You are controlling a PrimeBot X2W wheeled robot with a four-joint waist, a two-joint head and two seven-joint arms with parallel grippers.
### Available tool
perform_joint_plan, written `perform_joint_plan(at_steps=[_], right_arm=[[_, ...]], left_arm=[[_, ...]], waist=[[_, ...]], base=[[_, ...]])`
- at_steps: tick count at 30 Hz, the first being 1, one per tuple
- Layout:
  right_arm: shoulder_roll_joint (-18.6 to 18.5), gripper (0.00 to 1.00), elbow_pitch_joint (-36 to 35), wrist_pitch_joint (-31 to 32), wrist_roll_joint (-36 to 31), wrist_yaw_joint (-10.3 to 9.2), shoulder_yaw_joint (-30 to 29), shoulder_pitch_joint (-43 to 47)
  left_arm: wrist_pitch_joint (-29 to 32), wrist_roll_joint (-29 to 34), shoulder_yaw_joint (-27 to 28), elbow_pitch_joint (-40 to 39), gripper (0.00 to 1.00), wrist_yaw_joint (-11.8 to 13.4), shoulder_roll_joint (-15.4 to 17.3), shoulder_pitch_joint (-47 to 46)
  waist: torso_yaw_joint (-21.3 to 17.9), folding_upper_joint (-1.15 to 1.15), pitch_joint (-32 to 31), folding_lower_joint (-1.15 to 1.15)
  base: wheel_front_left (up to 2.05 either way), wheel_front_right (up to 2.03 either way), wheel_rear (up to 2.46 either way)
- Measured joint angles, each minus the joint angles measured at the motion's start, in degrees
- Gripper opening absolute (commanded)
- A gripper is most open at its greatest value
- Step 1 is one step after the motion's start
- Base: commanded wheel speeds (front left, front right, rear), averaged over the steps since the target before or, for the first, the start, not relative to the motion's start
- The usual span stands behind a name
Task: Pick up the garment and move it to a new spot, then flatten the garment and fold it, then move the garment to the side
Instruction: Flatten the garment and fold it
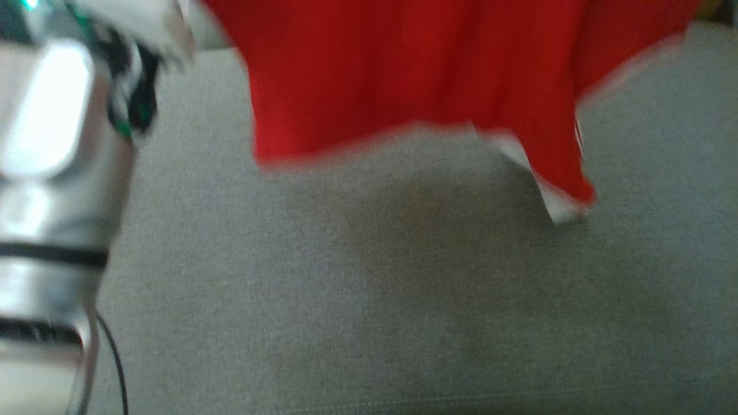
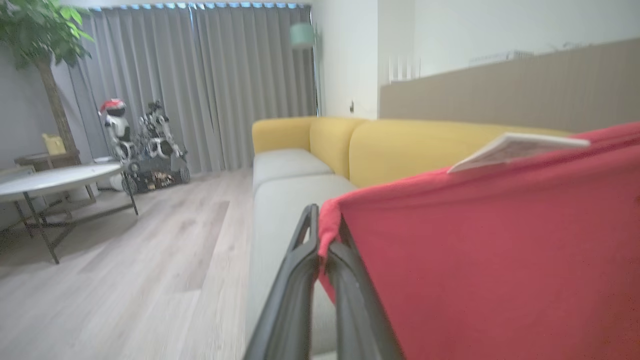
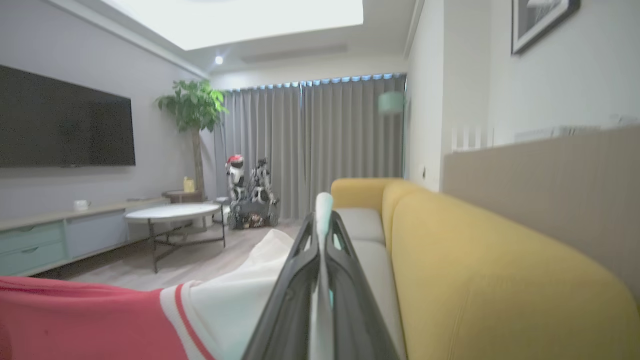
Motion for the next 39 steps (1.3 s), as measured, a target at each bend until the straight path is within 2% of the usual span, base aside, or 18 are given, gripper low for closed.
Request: perform_joint_plan(at_steps=[3, 5, 9, 13, 16, 18, 22, 28, 29, 35, 36, 37, 38, 39], right_arm=[[0.5, 0.00, 4.5, -7.6, -3.4, 0.00, 0.5, -5.9], [1.0, 0.00, 7.1, -10.3, -4.0, 0.00, -0.2, -8.2], [1.8, 0.00, 8.5, -11.6, -3.5, 0.00, -3.5, -8.6], [1.8, 0.00, 4.0, -11.9, -0.3, 0.00, -3.5, -2.5], [1.8, 0.00, 1.6, -11.9, 3.2, 0.00, 0.3, 7.5], [1.4, 0.00, 1.0, -11.8, 5.7, 0.00, 4.3, 15.0], [-0.9, 0.00, -1.1, -9.8, 10.3, 0.00, 14.1, 25.5], [-6.3, 0.00, -5.5, -4.5, 13.8, 0.00, 27.0, 31.4], [-6.3, 0.00, -5.5, -4.5, 13.8, 0.00, 27.0, 31.4], [-9.8, 0.00, -6.0, -0.6, 14.0, 0.00, 37.0, 35.8], [-10.1, 0.33, -6.0, 0.0, 14.5, 0.00, 37.8, 36.1], [-10.3, 1.00, -6.0, 0.4, 14.8, 0.00, 38.5, 36.0], [-10.5, 1.00, -5.8, 0.5, 15.2, 0.00, 38.8, 36.0], [-10.8, 1.00, -5.7, 0.9, 15.4, 0.00, 39.2, 35.9]], left_arm=[[-4.7, 0.9, 1.3, 3.7, 0.00, 0.5, -1.3, -6.6], [-6.4, 1.3, 1.5, 5.4, 0.00, 0.6, -2.1, -9.4], [-7.5, 3.0, 1.2, 6.2, 0.00, -0.5, -3.7, -10.1], [-7.5, 6.5, -0.7, 3.7, 0.00, -2.4, -4.2, -5.3], [-7.5, 9.3, -3.5, 3.1, 0.00, -3.9, -4.1, 3.4], [-7.5, 10.6, -5.8, 3.1, 0.00, -5.4, -4.2, 10.1], [-7.5, 12.7, -9.4, 3.1, 0.00, -6.9, -3.7, 20.7], [-7.5, 16.0, -14.3, 3.9, 0.00, -7.9, -1.5, 30.1], [-7.5, 16.0, -14.3, 3.9, 0.00, -7.9, -1.5, 30.1], [-7.5, 16.6, -15.9, 5.8, 0.00, -8.3, -0.7, 35.5], [-7.5, 16.6, -15.9, 6.0, 0.00, -8.3, -0.7, 35.8], [-7.5, 16.4, -15.9, 6.6, 0.41, -8.2, -0.7, 35.9], [-7.5, 16.4, -15.9, 7.2, 1.00, -7.7, -0.7, 36.0], [-7.5, 16.4, -15.8, 7.7, 1.00, -7.2, -0.7, 36.0]], waist=[[0.4, 0.00, 1.9, 0.00], [0.9, 0.00, 2.8, 0.00], [2.2, 0.00, 4.1, 0.00], [3.5, 0.00, 4.9, 0.00], [3.9, 0.00, 4.6, 0.01], [4.0, 0.00, 3.9, 0.00], [4.1, 0.00, 2.1, 0.00], [3.6, 0.00, -1.4, 0.00], [3.6, 0.00, -1.4, 0.00], [3.0, 0.00, -4.4, 0.00], [3.0, 0.00, -4.8, 0.00], [2.9, 0.00, -5.1, 0.00], [2.7, 0.00, -5.4, 0.00], [2.6, 0.00, -5.7, 0.00]], base=[[0.00, 0.00, 0.00], [0.00, 0.00, 0.00], [0.00, 0.00, 0.00], [0.00, 0.00, 0.00], [0.00, 0.00, 0.00], [0.00, 0.00, 0.00], [0.00, 0.00, 0.00], [0.00, 0.00, 0.00], [0.00, 0.00, 0.00], [0.00, 0.00, 0.00], [0.00, 0.00, 0.00], [0.00, 0.00, 0.00], [0.00, 0.00, 0.00], [0.00, 0.00, 0.00]])
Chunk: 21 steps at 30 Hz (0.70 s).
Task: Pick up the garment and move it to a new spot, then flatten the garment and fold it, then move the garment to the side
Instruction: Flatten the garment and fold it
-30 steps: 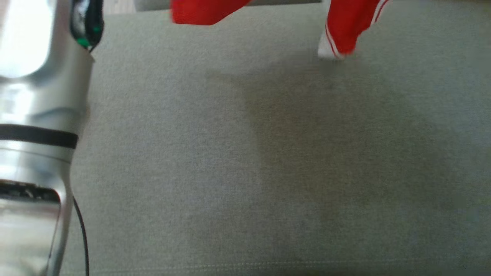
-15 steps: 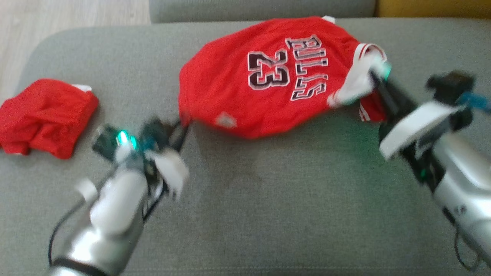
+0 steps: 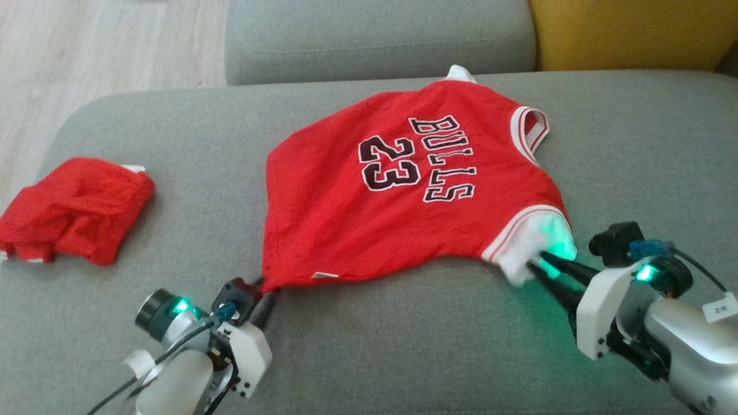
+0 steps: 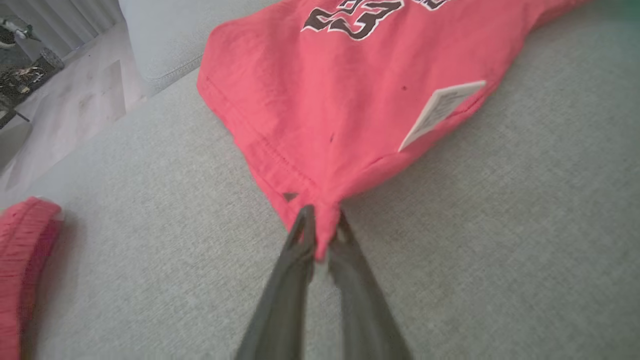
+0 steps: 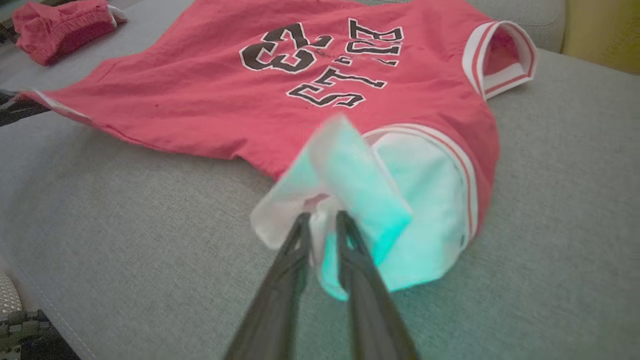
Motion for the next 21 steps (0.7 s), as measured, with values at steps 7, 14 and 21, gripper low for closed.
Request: perform_joint_plan(at_steps=[7, 14, 21], right_arm=[[-2.8, 1.00, 0.7, 3.2, 0.0, 0.00, 2.9, -0.1], [-3.2, 1.00, 4.9, -2.7, 4.2, 0.00, -10.6, -0.3], [3.9, 1.00, 7.1, -11.3, 6.2, 0.00, -25.9, 4.0]], left_arm=[[0.0, -1.0, 1.5, 1.2, 1.00, 3.1, -0.2, 0.3], [0.1, -11.7, 13.2, -6.3, 1.00, 5.6, -2.9, 3.1], [0.0, -18.5, 25.1, -19.8, 1.00, 6.5, -7.2, 11.9]], waist=[[-0.7, 0.00, -1.4, 0.00], [-1.3, 0.00, -2.8, 0.00], [-1.9, 0.00, -3.4, 0.00]], base=[[0.00, 0.00, 0.00], [0.00, 0.00, 0.00], [0.00, 0.00, 0.00]])
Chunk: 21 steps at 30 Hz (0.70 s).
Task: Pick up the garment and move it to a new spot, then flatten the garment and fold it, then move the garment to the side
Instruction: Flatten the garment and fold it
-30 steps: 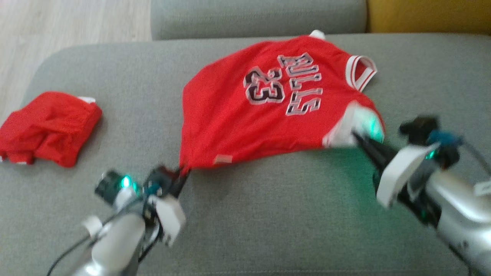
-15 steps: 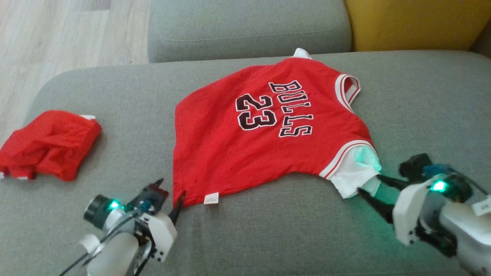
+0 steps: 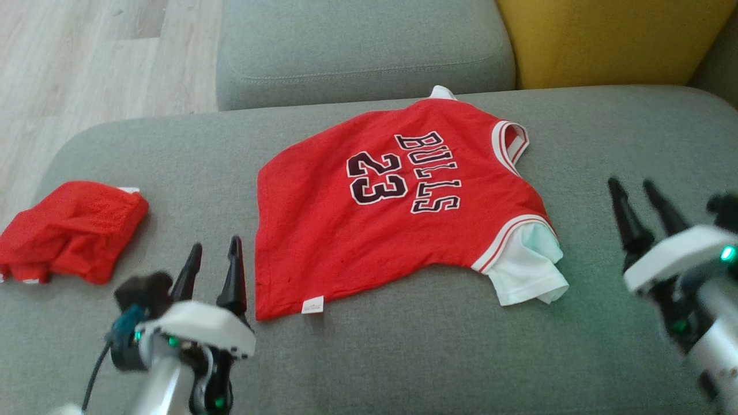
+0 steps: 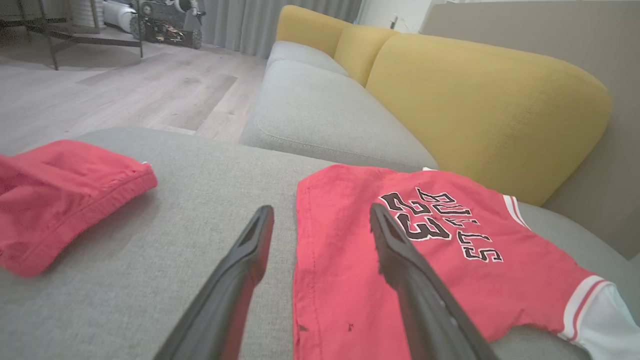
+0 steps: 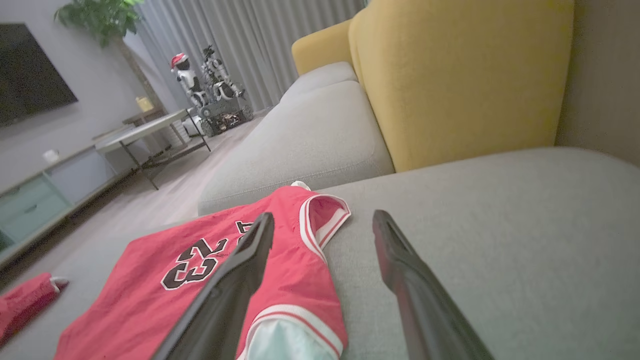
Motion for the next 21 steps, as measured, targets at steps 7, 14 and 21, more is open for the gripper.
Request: perform_joint_plan(at_steps=[7, 14, 21], right_arm=[[9.4, 1.00, -1.8, -1.0, -4.5, 0.00, -14.5, 9.8], [20.0, 1.00, -9.3, -1.1, -16.9, 0.00, -30.7, 17.5], [24.8, 1.00, -16.6, 4.6, -26.0, 0.00, -35.9, 20.8]], left_arm=[[0.0, -1.2, 4.1, -5.0, 1.00, 0.5, -2.9, 8.0], [0.0, -1.1, 3.2, -1.3, 1.00, 0.5, -3.2, 10.1], [1.0, -1.9, 1.0, 8.0, 1.00, 1.7, -3.5, 5.0]], waist=[[-0.7, 0.00, 0.2, 0.00], [-1.7, 0.00, 1.3, 0.00], [-3.8, 0.00, 2.9, 0.00]], base=[[0.00, 0.00, 0.00], [0.00, 0.00, 0.00], [0.00, 0.00, 0.00]])
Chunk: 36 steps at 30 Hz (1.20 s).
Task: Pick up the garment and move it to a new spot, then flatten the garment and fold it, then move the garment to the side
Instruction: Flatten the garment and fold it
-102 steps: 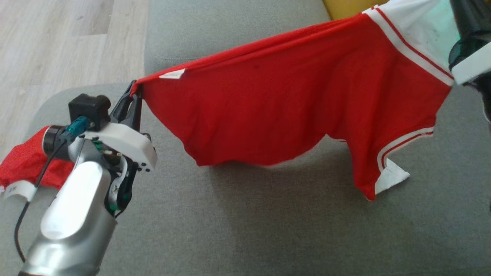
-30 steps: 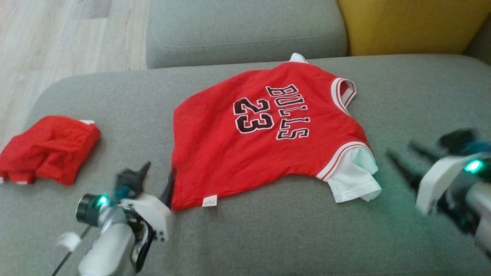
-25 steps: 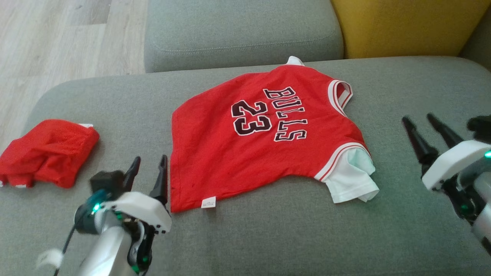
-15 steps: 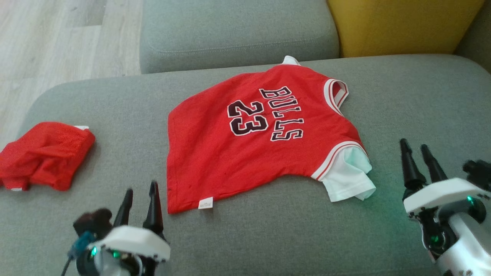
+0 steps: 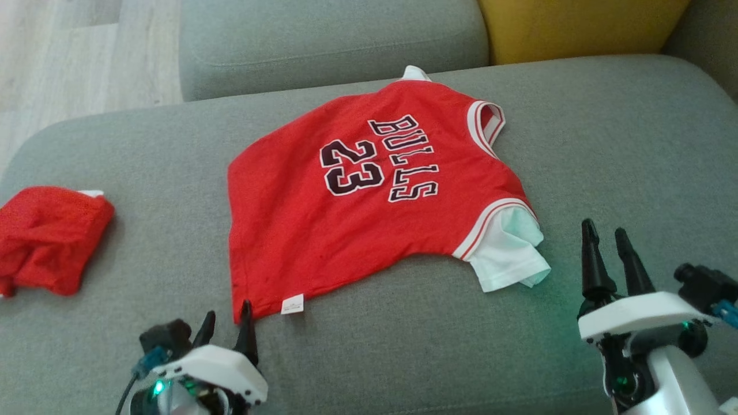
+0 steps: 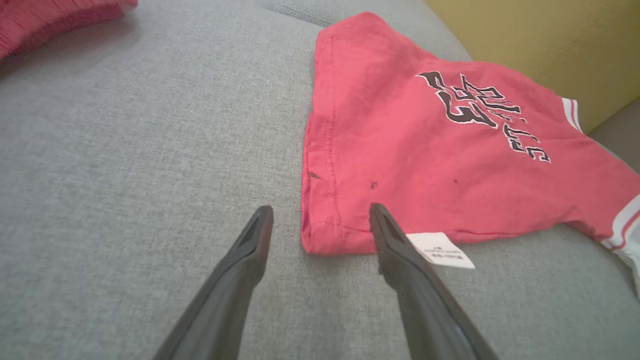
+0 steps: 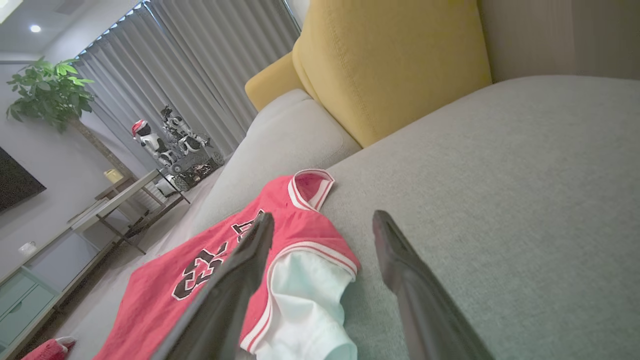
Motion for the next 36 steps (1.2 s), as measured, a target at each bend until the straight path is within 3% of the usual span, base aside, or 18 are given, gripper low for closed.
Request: perform_joint_plan(at_steps=[14, 15, 16, 17, 18, 26, 36], right_arm=[[2.8, 1.00, -7.3, 5.7, -5.9, 0.00, -6.2, 4.0], [3.0, 1.00, -7.4, 6.1, -6.2, 0.00, -6.6, 4.1], [3.1, 1.00, -7.4, 6.4, -6.7, 0.00, -7.0, 4.2], [3.2, 1.00, -7.5, 6.7, -7.2, 0.00, -7.3, 4.3], [3.3, 1.00, -7.5, 7.0, -7.5, 0.00, -7.7, 4.5], [3.4, 1.00, -6.9, 8.1, -7.8, 0.00, -8.8, 4.5], [3.4, 1.00, -3.6, 8.2, -7.8, 0.00, -8.7, 4.5]], left_arm=[[0.5, 1.2, -2.0, 8.1, 1.00, 0.8, -0.1, -4.3], [0.5, 1.2, -2.1, 8.3, 0.63, 0.7, 0.0, -4.8], [0.5, 1.2, -2.2, 8.6, 0.63, 0.7, 0.0, -5.4], [0.5, 1.2, -2.4, 9.0, 0.37, 0.5, 0.0, -5.8], [0.5, 1.2, -2.8, 9.5, 0.00, 0.2, 0.0, -6.4], [-0.1, 1.2, -2.4, 9.9, 0.00, 0.2, 0.1, -8.1], [-0.6, 3.7, 3.8, 0.6, 0.00, 4.4, 1.6, -8.3]], waist=[[-1.5, 0.00, 1.1, 0.00], [-1.5, 0.00, 1.2, 0.00], [-1.6, 0.00, 1.3, 0.00], [-1.6, 0.00, 1.4, 0.00], [-1.6, 0.00, 1.6, 0.00], [-1.3, 0.00, 2.4, 0.00], [0.1, 0.00, 2.0, 0.00]], base=[[0.00, 0.00, 0.00], [0.00, 0.00, 0.00], [0.00, 0.00, 0.00], [0.00, 0.00, 0.00], [0.00, 0.00, 0.00], [0.00, 0.00, 0.00], [0.00, 0.00, 0.00]])
